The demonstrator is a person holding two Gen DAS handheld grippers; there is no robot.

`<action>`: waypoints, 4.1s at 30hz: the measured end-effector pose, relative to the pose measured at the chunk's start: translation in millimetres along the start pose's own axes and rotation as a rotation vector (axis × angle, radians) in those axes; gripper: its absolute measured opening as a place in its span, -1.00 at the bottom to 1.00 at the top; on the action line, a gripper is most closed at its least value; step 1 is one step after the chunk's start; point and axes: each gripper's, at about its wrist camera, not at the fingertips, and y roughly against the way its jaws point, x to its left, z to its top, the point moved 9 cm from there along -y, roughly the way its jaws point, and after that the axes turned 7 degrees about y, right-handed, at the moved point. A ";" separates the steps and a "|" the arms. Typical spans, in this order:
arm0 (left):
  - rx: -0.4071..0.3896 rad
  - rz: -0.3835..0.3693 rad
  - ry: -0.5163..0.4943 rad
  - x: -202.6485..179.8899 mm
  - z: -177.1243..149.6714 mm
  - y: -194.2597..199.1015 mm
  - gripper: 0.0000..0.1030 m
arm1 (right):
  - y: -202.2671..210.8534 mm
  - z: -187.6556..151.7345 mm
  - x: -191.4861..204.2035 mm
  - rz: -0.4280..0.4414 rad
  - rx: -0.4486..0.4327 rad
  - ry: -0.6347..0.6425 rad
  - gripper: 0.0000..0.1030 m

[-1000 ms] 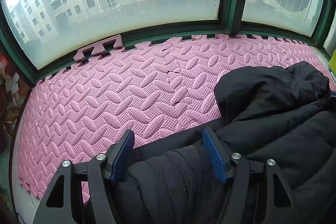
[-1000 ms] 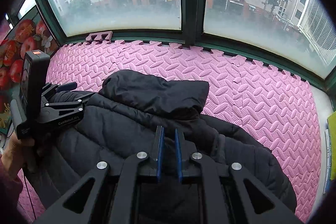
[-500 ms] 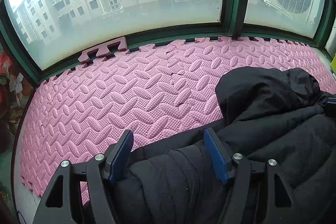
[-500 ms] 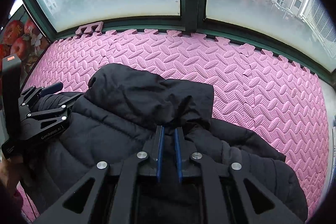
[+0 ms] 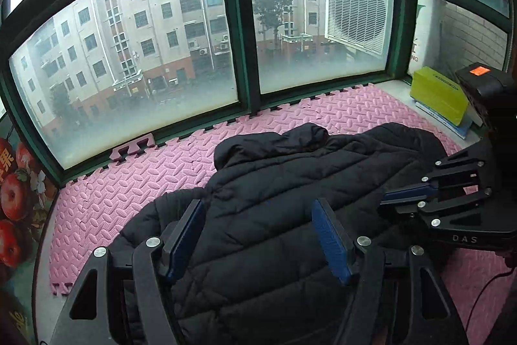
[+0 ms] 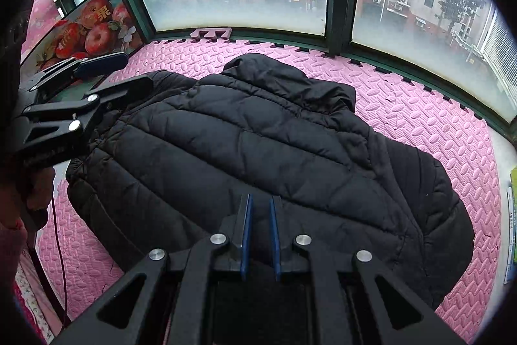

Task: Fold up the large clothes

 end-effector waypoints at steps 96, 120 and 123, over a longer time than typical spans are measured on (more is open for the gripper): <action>0.158 -0.070 0.177 31.0 -136.3 6.6 0.12 | 10.6 -99.5 -24.2 0.032 0.032 0.004 -0.45; 0.166 0.002 0.379 148.3 -76.9 -0.3 0.12 | 25.3 -46.0 -109.7 -0.116 -0.007 -0.110 -0.22; 0.216 -0.011 0.414 155.8 -88.9 -18.1 0.11 | 10.6 -51.8 -115.2 -0.100 0.018 -0.141 -0.22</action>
